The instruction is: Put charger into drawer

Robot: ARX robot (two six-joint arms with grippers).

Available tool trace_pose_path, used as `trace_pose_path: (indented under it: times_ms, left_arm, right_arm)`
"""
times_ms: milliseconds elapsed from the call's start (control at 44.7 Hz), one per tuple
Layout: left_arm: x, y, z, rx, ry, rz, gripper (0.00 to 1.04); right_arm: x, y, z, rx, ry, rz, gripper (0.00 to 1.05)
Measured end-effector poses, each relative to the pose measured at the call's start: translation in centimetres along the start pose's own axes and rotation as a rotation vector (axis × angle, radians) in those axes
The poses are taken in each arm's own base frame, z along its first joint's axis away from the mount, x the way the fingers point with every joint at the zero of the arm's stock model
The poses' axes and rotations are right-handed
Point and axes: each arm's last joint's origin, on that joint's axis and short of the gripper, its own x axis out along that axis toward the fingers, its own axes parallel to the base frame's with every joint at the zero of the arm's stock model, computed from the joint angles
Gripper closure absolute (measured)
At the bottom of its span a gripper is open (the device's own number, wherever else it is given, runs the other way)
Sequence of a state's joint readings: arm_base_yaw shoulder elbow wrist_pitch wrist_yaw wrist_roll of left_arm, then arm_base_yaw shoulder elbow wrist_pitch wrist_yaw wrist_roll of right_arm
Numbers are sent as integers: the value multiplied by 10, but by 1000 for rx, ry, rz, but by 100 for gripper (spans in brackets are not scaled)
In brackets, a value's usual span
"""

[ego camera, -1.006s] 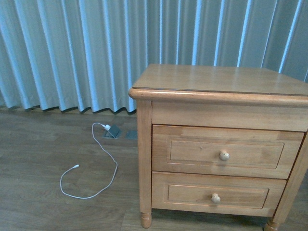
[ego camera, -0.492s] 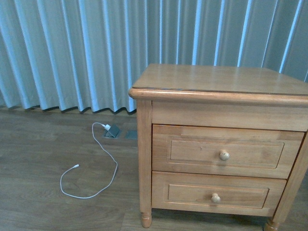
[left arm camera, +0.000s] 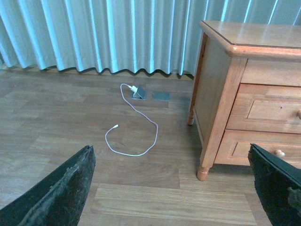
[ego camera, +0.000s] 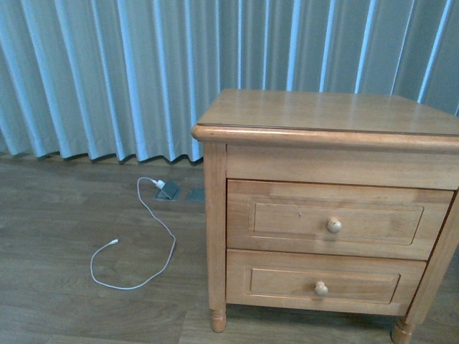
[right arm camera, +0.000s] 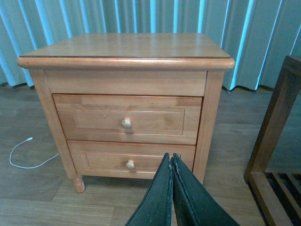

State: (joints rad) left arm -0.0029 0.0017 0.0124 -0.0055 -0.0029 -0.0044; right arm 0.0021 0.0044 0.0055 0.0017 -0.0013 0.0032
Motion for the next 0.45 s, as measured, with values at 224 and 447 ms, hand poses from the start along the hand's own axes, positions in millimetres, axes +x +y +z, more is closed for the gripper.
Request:
trace_pose_path:
  times_ms: [224,447]
  left_arm:
    - [0,0,0,0,0,0,6]
    - [0,0,0,0,0,0,6]
  right_arm:
    - [0,0,0,-2,0,0,75]
    - [0,0,0,-2,0,0,34]
